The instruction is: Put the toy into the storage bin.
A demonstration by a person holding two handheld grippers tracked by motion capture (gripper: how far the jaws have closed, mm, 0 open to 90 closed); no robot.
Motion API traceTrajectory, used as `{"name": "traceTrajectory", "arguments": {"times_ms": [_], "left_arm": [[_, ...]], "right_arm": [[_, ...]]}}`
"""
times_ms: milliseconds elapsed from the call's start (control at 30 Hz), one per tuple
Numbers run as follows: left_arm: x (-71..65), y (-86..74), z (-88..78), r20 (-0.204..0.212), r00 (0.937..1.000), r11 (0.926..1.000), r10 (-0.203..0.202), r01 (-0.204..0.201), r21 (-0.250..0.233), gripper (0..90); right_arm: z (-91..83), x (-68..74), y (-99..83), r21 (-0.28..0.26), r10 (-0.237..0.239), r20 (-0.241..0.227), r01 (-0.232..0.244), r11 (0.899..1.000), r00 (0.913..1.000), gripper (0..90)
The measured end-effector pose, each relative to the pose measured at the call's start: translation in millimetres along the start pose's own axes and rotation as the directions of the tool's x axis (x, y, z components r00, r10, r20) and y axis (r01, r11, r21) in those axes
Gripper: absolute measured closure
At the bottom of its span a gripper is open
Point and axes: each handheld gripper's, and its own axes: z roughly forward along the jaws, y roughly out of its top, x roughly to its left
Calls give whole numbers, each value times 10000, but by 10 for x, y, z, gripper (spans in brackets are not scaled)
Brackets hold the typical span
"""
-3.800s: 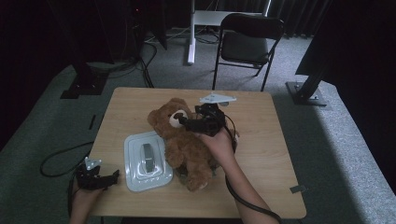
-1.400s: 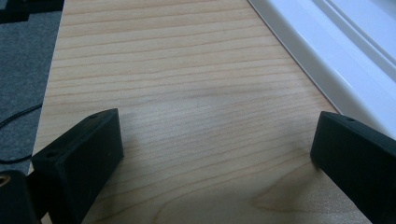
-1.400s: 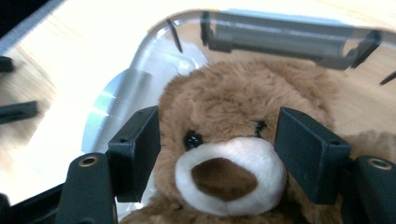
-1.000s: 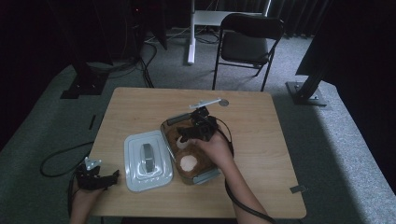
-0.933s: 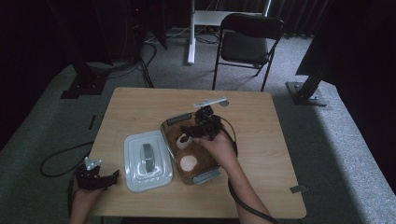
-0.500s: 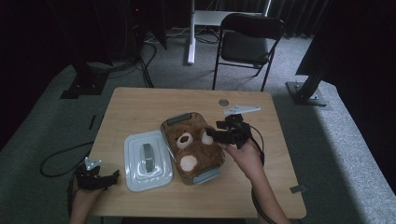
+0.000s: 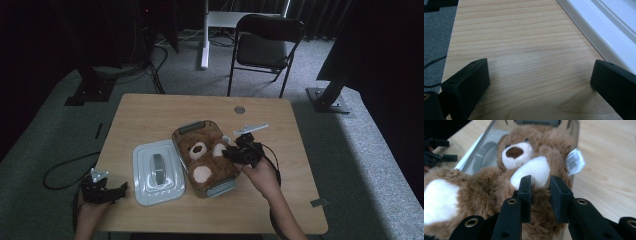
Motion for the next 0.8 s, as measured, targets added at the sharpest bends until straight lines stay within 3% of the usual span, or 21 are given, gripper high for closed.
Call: {"name": "traceTrajectory", "arguments": {"times_ms": [67, 200, 267, 300, 333, 367, 400, 433, 600, 700, 800], "left_arm": [[0, 0, 0, 1, 10000, 10000, -2, 2, -2, 30], [2, -2, -3, 4, 10000, 10000, 31, -31, 13, 30], [1, -2, -3, 2, 10000, 10000, 23, -23, 16, 30], [-1, -3, -2, 3, 10000, 10000, -11, 11, -8, 30], [-1, -3, -2, 3, 10000, 10000, -11, 11, -8, 30], [-1, -3, -3, 4, 10000, 10000, 1, -1, 4, 30], [0, -3, -2, 5, 10000, 10000, 3, -3, 2, 30], [0, -3, -2, 6, 10000, 10000, 0, 0, 2, 30], [-1, -3, -2, 5, 10000, 10000, -4, 4, 0, 30], [-1, -3, -2, 5, 10000, 10000, -14, 14, -8, 30], [1, -2, -3, 5, 10000, 10000, 21, -21, 18, 30]], "right_arm": [[159, 8, 1, 557, -112, -7, 112, 9984, 9999, 725], [302, -15, 2, 907, -74, -38, 77, 9958, 10000, 742], [368, -15, 12, 1286, -301, 23, 296, 9913, 9995, 772], [474, 22, 18, 1940, -735, 382, 648, 9789, 9966, 798], [474, 22, 18, 1940, -735, 382, 648, 9789, 9966, 798], [586, 75, 21, 2543, -1204, 764, 974, 9622, 9898, 814], [586, 75, 21, 2543, -1204, 764, 974, 9622, 9898, 814], [632, 115, 46, 2812, -1545, 1016, 1206, 9520, 9827, 816], [621, 103, 37, 2641, -1505, 1002, 1195, 9571, 9835, 813], [526, 52, 2, 1890, -1008, 735, 854, 9783, 9922, 773], [440, 29, -2, 1470, -759, 501, 678, 9868, 9959, 740]]}}
